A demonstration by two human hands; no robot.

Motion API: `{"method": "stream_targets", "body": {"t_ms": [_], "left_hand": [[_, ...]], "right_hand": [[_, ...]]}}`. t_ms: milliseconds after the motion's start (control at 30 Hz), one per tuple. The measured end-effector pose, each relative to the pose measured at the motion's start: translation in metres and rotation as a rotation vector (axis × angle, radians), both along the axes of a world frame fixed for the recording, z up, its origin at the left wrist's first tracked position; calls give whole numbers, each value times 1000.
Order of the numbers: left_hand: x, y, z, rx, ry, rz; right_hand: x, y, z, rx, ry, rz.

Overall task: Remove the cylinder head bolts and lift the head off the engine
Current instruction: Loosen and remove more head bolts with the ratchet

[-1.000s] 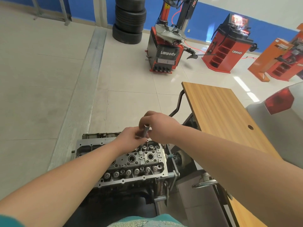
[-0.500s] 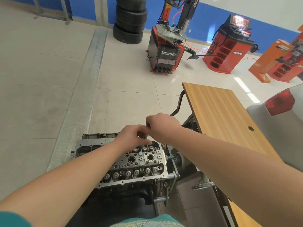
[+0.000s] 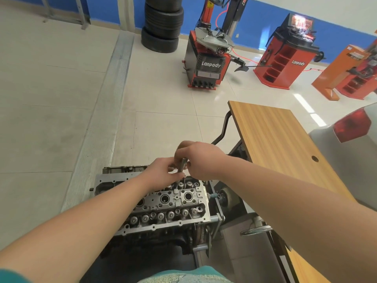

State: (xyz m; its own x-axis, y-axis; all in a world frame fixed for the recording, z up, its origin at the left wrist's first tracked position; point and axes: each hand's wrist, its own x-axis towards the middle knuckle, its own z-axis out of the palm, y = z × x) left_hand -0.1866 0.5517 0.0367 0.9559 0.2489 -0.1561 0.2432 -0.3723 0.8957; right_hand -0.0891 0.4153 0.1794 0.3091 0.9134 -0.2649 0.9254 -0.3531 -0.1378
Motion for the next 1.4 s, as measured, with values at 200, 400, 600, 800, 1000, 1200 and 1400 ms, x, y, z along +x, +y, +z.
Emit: {"method": "stream_targets", "body": {"t_ms": [200,400,600,800,1000,1200,1400], "left_hand": [[7,-6,5,65,-31,50],[3,-3,-1,58,11,-41],[10,-4,2,111,5,-1],[7,0,0,169,21,-56],[8,1,1,123,9,-71],[12,0,4,187,2,-32],[4,2,-5,125,15,-73]], "right_hand": [[-1,6,-9,-33,-160,-177],[0,-1,1,32,105,-50],[-4,4,-1,-8,-188,-75],[-4,0,8,38,3,-119],[-7,3,13,-58,-5,-38],[-9,6,7,-48,-48,-184],[-6,-2,9,-34,163,-46]]}}
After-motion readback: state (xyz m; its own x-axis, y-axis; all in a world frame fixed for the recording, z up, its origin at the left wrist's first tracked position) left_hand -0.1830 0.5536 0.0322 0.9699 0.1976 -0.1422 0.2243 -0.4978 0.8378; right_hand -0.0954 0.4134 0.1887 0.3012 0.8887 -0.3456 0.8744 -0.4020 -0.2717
